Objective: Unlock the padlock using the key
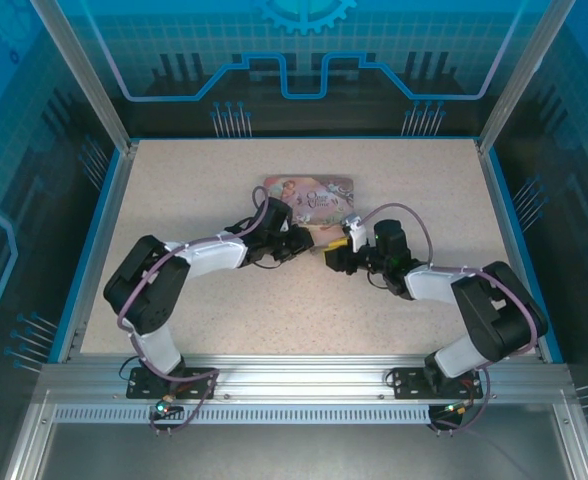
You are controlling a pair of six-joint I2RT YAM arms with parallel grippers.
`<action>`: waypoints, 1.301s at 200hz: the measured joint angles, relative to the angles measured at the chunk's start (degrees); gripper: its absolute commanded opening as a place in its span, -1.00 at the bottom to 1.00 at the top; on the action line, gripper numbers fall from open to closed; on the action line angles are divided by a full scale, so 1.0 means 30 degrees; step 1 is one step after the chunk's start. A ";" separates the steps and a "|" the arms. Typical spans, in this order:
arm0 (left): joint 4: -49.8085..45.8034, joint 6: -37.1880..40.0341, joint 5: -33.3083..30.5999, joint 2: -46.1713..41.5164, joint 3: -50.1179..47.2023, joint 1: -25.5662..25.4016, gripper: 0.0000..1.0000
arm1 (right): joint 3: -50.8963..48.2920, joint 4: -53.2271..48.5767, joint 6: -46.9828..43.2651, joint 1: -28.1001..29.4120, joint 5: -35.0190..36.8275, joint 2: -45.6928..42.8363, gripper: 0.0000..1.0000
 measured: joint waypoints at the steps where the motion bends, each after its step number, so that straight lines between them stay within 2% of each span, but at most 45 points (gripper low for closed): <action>1: 0.0015 -0.0007 0.0022 0.0044 0.0000 0.0007 -1.00 | -0.0007 0.0015 0.0029 -0.0007 -0.0007 0.0029 -0.23; 67: 0.1231 -0.1049 0.0911 0.0903 0.0000 0.0080 -1.00 | -0.0109 0.2135 0.2120 -0.0007 -0.1399 0.3155 -0.24; 157: 0.1894 -0.1515 0.1195 0.0903 0.0022 0.0189 -1.00 | 0.0481 0.3694 0.3271 -0.0007 -0.2339 0.4699 -0.27; 260: 0.1880 -0.1639 0.1348 0.0984 0.0284 0.0226 -1.00 | 0.0663 0.5719 0.4524 -0.0197 -0.1967 0.5391 -0.29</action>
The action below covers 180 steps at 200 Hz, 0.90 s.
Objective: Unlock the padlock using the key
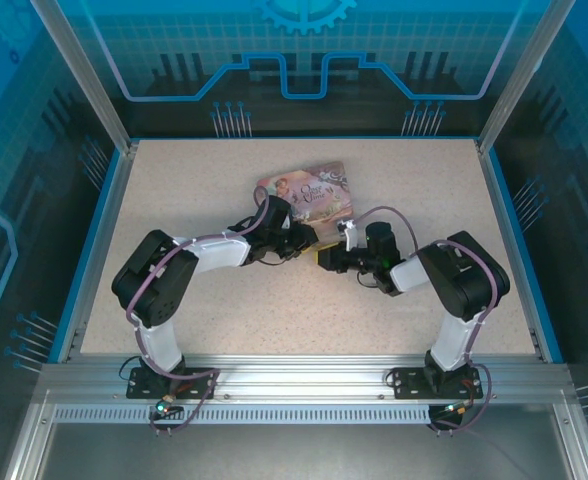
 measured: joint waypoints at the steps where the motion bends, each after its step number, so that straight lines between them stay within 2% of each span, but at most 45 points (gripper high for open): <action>1: -0.0007 0.0000 0.0000 0.0000 0.0000 0.0000 -1.00 | -0.0007 0.0015 0.0007 -0.0015 -0.0007 0.0000 -0.29; 67: -0.0087 -0.0204 0.0146 0.0197 0.0386 -0.0007 -1.00 | -0.0146 0.1778 0.0583 -0.0350 -0.0029 0.0437 -0.39; 93: -0.0095 -0.0204 0.0153 0.0197 0.0386 -0.0007 -1.00 | -0.0233 0.2004 0.0597 -0.0401 0.0051 0.0444 -0.54; 125: -0.0095 -0.0211 0.0168 0.0197 0.0386 -0.0007 -1.00 | -0.0255 0.1894 0.0750 -0.0444 0.0415 0.0452 -0.86; 145: -0.0102 -0.0204 0.0160 0.0197 0.0386 -0.0007 -0.99 | -0.0255 0.1800 0.0969 -0.0466 0.0444 0.0459 -0.99; 180: -0.0175 -0.0204 0.0160 0.0197 0.0379 -0.0007 -0.91 | -0.0350 0.1778 0.1151 -0.0415 0.0546 0.0459 -1.00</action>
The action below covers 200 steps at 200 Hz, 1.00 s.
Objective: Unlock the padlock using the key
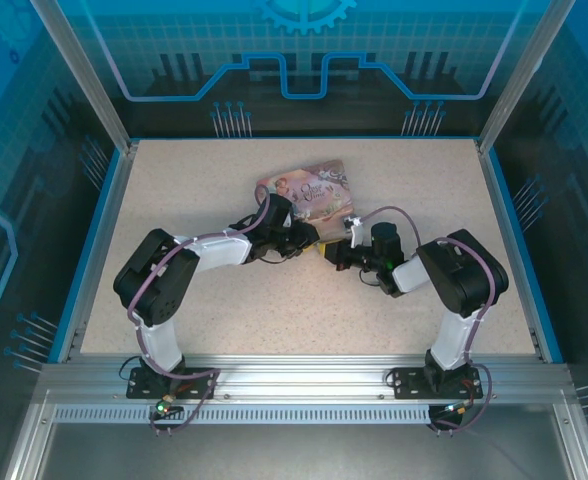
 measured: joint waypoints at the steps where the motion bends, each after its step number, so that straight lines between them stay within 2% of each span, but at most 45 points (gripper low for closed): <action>1: 0.0000 0.0007 0.0000 0.0000 0.0000 0.0000 -0.90 | -0.0007 0.0000 0.0007 0.0007 0.0000 0.0000 -1.00; 10: -0.0044 0.0007 0.0000 0.0000 0.0000 0.0000 -0.80 | -0.0036 0.0000 0.0066 0.0036 0.0051 -0.0015 -1.00; 20: -0.0036 0.0007 0.0007 0.0000 0.0000 0.0000 -0.60 | -0.0044 0.0000 0.0146 0.0044 0.0138 -0.0058 -1.00; 95: -0.0102 -0.0197 0.0918 -0.0131 -0.0175 -0.0058 0.20 | -0.0051 -0.1916 0.1144 0.0146 0.0794 -0.0481 -1.00; 149: 0.0277 -0.0153 0.0590 -0.2703 -0.2062 -0.0051 0.37 | -0.0022 -0.3337 0.1523 0.0197 0.0933 -0.1158 -1.00; 200: 0.1370 -0.1042 -0.0678 -0.4073 -0.4962 0.0058 0.22 | 0.0357 -0.4510 0.2776 0.0794 0.1093 -0.1464 -1.00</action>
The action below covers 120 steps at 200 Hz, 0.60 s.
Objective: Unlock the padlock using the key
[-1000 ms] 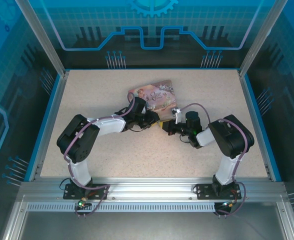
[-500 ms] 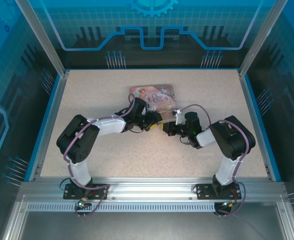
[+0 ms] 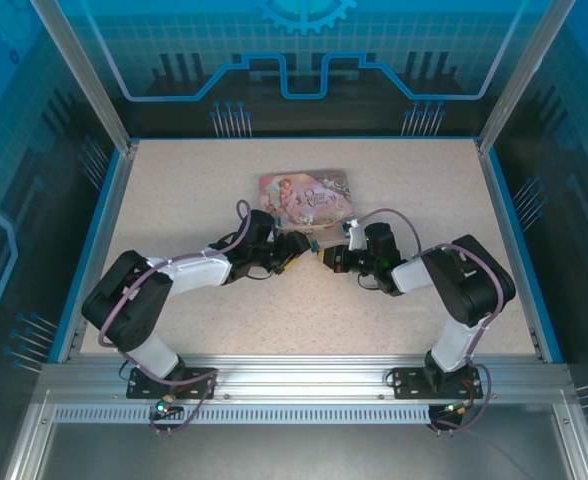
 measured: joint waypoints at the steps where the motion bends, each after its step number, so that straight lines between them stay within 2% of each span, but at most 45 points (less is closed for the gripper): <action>1: 0.0000 -0.0029 -0.0007 0.0000 -0.0022 0.0007 0.22 | 0.0000 -0.0015 0.0044 0.0022 0.0015 -0.0022 -1.00; 59: 0.1304 -0.0590 -0.0670 -0.0291 -0.0801 0.0168 0.24 | 0.0248 -0.1668 0.0357 0.0736 0.1362 -0.0831 -1.00; 85: 0.0284 -0.0007 -0.1151 -0.1829 -0.0969 0.0736 0.37 | 0.0648 -0.2812 -0.0240 0.0845 0.1887 -0.0940 -1.00; 120: -0.0714 0.0780 -0.1231 -0.3410 -0.0612 0.1705 0.38 | 0.0896 -0.4175 -0.1574 0.1341 0.3366 -0.1435 -0.98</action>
